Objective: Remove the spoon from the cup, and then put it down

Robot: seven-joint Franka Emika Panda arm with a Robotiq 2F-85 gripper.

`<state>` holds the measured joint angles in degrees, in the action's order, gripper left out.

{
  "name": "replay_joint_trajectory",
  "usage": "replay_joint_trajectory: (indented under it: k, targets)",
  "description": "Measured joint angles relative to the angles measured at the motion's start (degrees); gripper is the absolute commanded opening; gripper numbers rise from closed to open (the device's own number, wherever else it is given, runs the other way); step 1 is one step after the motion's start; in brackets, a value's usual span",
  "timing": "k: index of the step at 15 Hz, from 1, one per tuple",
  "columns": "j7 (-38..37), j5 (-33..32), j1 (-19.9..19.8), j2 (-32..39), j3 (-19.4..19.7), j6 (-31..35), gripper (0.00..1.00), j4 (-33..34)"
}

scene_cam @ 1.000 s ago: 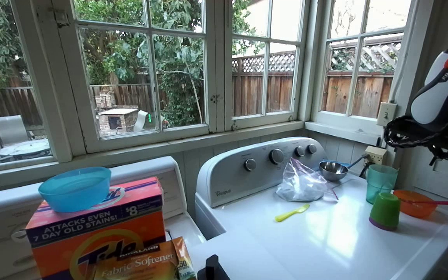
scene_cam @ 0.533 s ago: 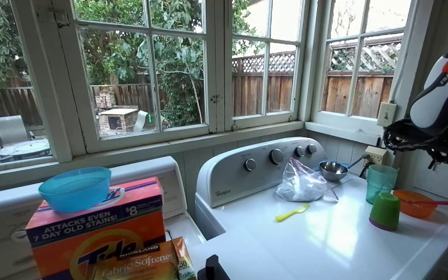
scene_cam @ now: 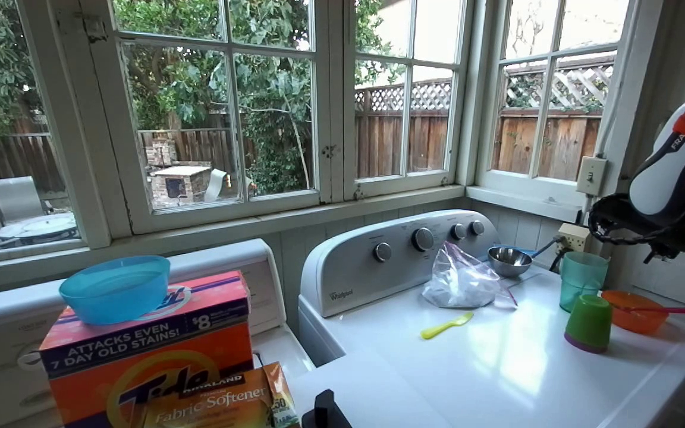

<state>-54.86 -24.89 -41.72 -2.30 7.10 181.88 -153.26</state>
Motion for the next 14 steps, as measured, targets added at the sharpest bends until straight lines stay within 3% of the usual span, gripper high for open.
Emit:
replay_joint_trajectory:
  k: [3, 4, 5, 7, 11, 12, 14]
  targets:
    - [0.0, 0.0, -0.4, 2.0, 0.1, 3.3, 0.35, 0.3]
    - [0.0, 0.0, -0.5, 2.5, 0.2, 4.2, 0.24, 0.4]
    - [0.0, 0.0, -0.5, 3.1, 0.4, 5.1, 0.23, 0.5]
    - [3.9, 4.7, 1.0, 4.2, 1.5, 6.9, 0.24, 0.4]
    - [3.9, 4.6, 1.0, 6.6, 1.5, 10.2, 0.43, 0.3]
    - [3.9, 4.6, 1.0, 7.2, 1.5, 10.9, 0.52, 0.3]
    - [3.9, 4.6, 1.0, 8.3, 1.5, 12.8, 0.53, 0.3]
